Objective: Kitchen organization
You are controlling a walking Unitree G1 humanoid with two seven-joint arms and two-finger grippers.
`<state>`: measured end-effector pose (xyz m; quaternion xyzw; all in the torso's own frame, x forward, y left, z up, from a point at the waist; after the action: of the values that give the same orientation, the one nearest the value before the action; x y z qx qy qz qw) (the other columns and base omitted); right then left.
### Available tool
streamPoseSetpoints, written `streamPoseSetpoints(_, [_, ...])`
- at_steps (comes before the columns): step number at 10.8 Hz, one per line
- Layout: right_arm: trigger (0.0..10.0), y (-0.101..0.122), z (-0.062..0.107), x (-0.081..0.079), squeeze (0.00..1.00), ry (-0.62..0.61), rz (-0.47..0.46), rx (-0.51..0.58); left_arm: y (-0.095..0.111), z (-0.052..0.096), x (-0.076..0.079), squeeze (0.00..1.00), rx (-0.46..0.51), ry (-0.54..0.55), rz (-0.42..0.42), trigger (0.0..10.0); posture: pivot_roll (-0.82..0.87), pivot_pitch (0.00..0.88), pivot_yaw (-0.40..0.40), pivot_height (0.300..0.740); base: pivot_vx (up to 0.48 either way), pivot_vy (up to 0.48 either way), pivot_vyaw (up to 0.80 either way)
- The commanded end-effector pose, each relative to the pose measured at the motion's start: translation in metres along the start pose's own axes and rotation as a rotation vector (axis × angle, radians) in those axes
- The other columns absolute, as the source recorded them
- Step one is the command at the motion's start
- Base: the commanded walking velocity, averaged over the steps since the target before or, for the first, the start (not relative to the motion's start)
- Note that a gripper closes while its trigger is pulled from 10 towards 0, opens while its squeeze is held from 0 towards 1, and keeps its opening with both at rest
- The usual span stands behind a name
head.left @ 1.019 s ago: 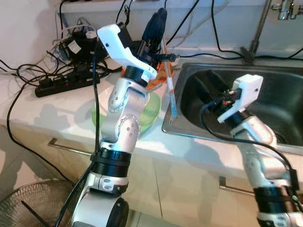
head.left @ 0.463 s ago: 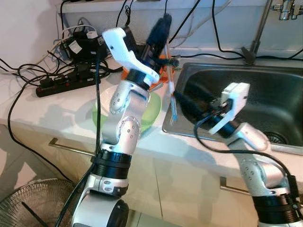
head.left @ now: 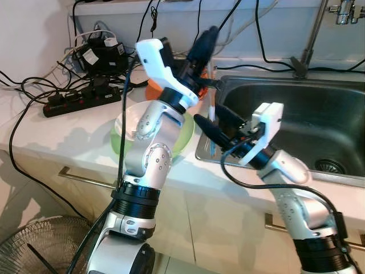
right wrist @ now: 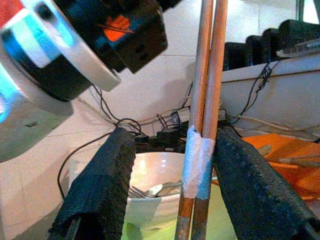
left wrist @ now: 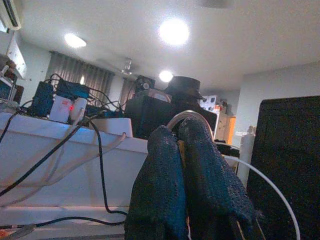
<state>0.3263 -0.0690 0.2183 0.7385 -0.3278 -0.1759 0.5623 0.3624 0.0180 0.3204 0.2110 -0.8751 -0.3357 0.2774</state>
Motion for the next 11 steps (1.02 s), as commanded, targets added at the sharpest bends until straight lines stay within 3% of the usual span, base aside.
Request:
streamPoseSetpoints(1, [10.0, -0.002, -0.004, 0.000, 0.00, -0.005, 0.013, -0.013, 0.000, 0.001, 0.006, 0.00, 0.006, -0.019, 0.017, 10.0, 0.05, 0.000, 0.148, 0.740, 0.000, 0.000, 0.00])
streamPoseSetpoints(4, [10.0, -0.016, -0.008, 0.021, 0.00, -0.144, 0.065, -0.082, -0.001, 0.001, 0.008, 0.00, -0.003, -0.032, 0.025, 10.0, 0.05, 0.000, 0.145, 0.740, 0.000, 0.000, 0.00])
streamPoseSetpoints(5, [0.0, -0.016, -0.008, 0.023, 0.00, -0.165, 0.061, -0.077, -0.002, 0.002, 0.008, 0.00, -0.005, -0.033, 0.027, 10.0, 0.04, 0.000, 0.144, 0.740, 0.000, 0.000, 0.00])
streamPoseSetpoints(11, [0.0, -0.017, -0.009, 0.030, 0.00, -0.199, 0.081, -0.075, -0.004, 0.002, 0.007, 0.00, -0.010, -0.022, 0.009, 10.0, 0.04, 0.000, 0.139, 0.740, 0.000, 0.000, 0.00])
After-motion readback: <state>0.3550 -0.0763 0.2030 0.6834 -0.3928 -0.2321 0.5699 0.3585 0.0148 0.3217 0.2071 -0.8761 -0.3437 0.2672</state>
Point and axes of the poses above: a point about 5 cm out from each wrist's last joint towards the gripper, its own z axis pointing back from the gripper into the wrist, its own y axis along the axis of the wrist's last joint, x = y × z, the point moved 5 cm from there along -z, pointing out of the wrist towards the gripper, and after that the axes turned 6 degrees about z, right-handed, at the moved point
